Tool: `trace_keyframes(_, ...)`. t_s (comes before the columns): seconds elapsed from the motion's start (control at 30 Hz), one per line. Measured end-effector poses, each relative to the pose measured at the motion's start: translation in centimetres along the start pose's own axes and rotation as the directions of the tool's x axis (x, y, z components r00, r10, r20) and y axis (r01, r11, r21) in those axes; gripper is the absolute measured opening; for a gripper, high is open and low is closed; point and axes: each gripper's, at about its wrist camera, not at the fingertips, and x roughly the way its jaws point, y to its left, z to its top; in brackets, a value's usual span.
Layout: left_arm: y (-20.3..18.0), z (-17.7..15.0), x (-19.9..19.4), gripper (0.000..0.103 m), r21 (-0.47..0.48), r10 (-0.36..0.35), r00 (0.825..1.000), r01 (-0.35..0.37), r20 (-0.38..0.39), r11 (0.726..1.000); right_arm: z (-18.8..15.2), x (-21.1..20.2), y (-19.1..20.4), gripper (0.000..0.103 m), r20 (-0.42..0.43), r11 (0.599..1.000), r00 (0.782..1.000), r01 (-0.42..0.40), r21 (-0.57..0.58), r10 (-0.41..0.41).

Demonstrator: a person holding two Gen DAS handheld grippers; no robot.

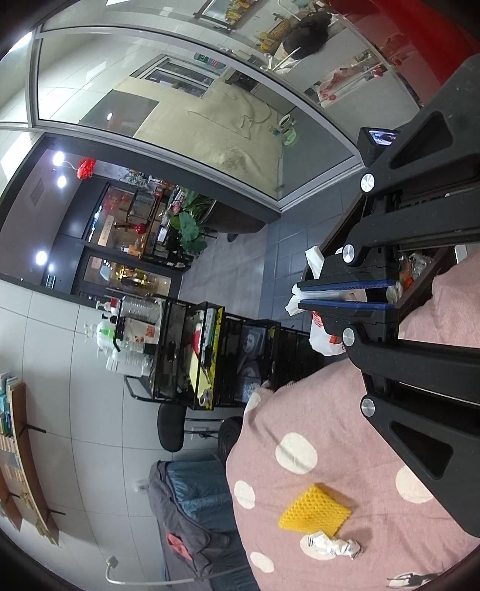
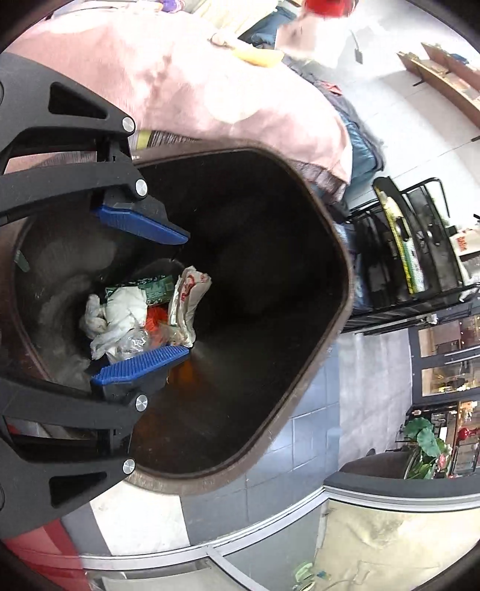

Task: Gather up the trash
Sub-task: 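Carry the packet into the black bin and open the right tool while the left tool carries the bag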

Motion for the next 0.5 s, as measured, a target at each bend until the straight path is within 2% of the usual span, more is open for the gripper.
trace_keyframes(0.2,-1.4,-0.6,2.8,0.005,0.004,-0.036,0.998,0.036,-0.061,0.999,0.4,-2.7,-0.3,0.058,0.061,1.0,0.998,-0.009,0.028,0.007)
trace_keyframes(0.5,-3.6,-3.4,7.2,0.005,0.009,-0.074,0.98,0.077,-0.183,0.997,0.5,-5.7,-0.8,0.063,0.146,0.998,0.988,0.053,0.019,-0.055)
